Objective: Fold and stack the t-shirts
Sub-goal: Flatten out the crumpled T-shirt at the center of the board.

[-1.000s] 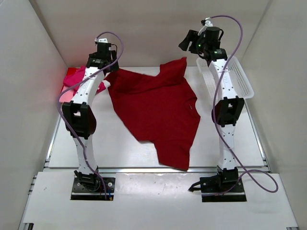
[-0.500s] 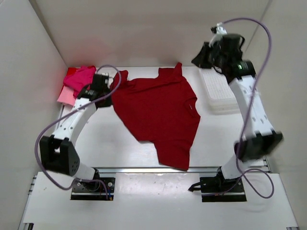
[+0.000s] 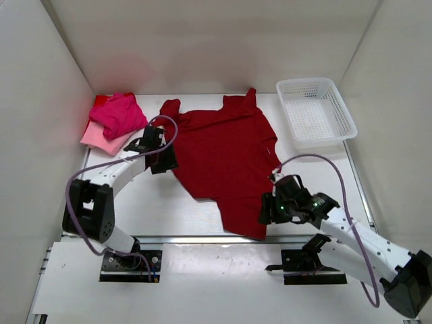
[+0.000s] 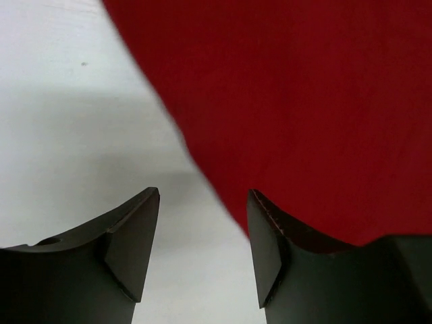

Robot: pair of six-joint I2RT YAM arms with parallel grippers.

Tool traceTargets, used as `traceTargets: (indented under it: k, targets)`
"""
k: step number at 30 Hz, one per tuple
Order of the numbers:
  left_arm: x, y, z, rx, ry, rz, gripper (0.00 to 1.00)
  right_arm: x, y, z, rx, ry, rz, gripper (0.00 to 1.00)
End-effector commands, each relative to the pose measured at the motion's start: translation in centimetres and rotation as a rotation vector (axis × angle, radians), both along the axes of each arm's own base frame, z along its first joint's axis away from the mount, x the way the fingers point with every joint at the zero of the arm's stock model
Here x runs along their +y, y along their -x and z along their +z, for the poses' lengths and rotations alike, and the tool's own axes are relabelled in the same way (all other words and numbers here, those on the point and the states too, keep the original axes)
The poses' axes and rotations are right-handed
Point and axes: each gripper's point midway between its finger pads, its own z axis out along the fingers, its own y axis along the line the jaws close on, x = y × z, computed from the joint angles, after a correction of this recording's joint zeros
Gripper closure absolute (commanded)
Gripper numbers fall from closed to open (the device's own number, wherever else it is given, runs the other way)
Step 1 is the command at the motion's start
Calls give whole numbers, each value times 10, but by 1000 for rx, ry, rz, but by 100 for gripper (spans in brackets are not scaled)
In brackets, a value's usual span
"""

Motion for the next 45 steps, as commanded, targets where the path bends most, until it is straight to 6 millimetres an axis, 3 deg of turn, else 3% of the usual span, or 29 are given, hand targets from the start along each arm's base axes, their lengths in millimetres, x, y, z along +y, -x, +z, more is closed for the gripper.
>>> traceTargets:
  k: [1,4,6,10,15,17,20,25,28,30,32,33,34,36,38,39,41,43,44,45]
  targets:
    - [-22,-25,0,-54,82,24,35,3,0,5,24,-166,-121,53]
    - [-27,-31,-10,-27,85,26,40,-10,11,-16,86,-162,-162,53]
    - [-26,-31,-21,5,46,21,45,-15,15,-19,96,-151,-162,51]
    - [-23,-25,-39,29,29,54,42,-10,31,-34,172,-101,-122,50]
    - [-41,-32,-48,46,21,27,44,-9,41,-47,225,-74,-121,52]
    - [-50,-35,-49,49,22,11,58,-11,45,-53,266,-73,-153,53]
    - [-44,-35,-48,47,18,19,75,-17,46,-63,300,-75,-186,56]
    - [-17,-23,-33,54,-11,23,94,-15,50,-73,331,-96,-177,58]
    - [-11,-11,-21,72,-36,-1,100,-8,47,-74,326,-102,-143,56]
    - [-6,-7,-10,62,-75,-6,100,-7,41,-74,324,-99,-155,62]
    - [-2,-3,6,72,-111,-20,100,-4,39,-77,331,-112,-147,88]
    - [2,4,7,99,-135,-23,100,-2,36,-72,315,-119,-136,94]
    - [1,-3,20,71,-150,-38,100,-3,31,-71,305,-122,-149,100]
    - [7,-1,32,95,-206,-56,100,-2,24,-67,281,-144,-146,100]
    - [3,-22,52,65,-235,-76,100,1,15,-58,252,-175,-147,100]
    - [3,-24,54,83,-255,-84,100,-1,13,-56,247,-175,-153,100]
    - [-16,-73,69,43,-284,-116,98,-5,4,-52,221,-167,-153,100]
    - [-42,-131,78,-13,-270,-105,87,-6,-9,-39,184,-181,-154,100]
    - [-51,-146,77,-28,-235,-99,82,-7,-12,-36,178,-182,-160,100]
    - [-72,-168,68,-28,-143,-109,65,-8,-18,-32,172,-186,-164,100]
